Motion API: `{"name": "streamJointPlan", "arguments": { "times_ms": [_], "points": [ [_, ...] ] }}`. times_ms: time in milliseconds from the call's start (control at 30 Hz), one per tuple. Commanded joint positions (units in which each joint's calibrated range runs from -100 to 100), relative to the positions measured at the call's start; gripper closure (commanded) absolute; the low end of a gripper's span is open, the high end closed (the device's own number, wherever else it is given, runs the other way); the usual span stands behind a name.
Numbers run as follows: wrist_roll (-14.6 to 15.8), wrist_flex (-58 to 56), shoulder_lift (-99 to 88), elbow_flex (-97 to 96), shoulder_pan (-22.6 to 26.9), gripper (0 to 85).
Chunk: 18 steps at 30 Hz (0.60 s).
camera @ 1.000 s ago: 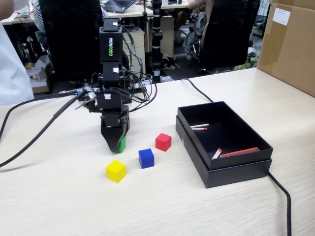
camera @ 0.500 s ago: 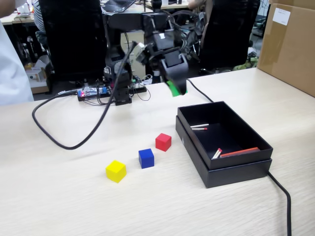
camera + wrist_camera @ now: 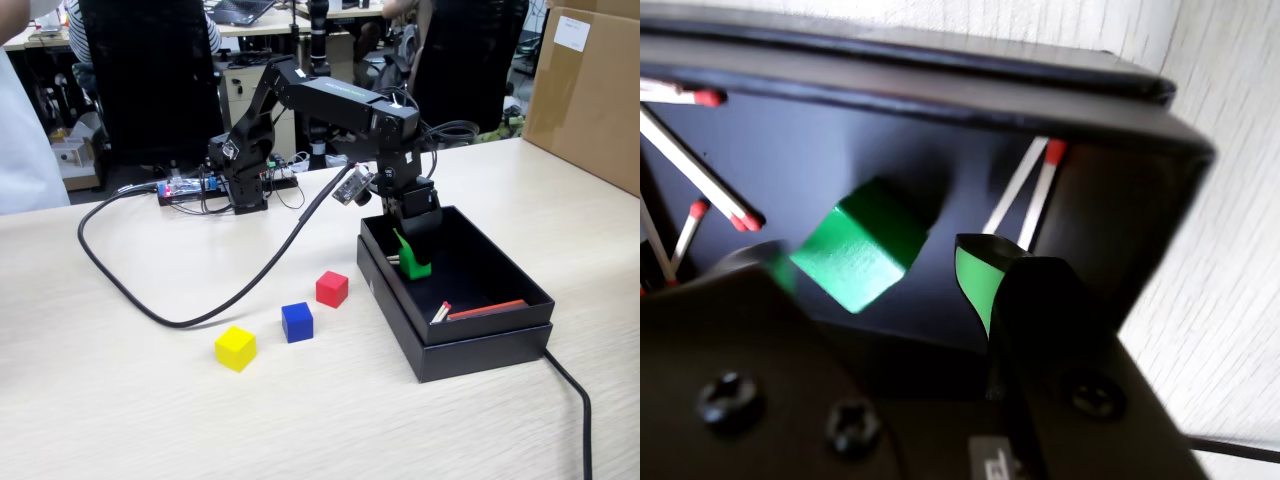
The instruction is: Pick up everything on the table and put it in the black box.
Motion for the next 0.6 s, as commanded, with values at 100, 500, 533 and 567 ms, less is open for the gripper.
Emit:
{"name": "streamJointPlan", "arguments": {
  "times_ms": [100, 500, 533, 567],
  "points": [
    [-0.63, -3.5, -15.24, 0.51, -0.59, 45.0],
    [-11.23, -9.37, -46.91, -4.93, -15.29, 40.2],
    [-12.21, -9.37, -46.33, -5.02, -16.9, 39.5],
    [-12.99, -9.29, -45.07, -5.2, -18.32, 38.8]
  ]
}}
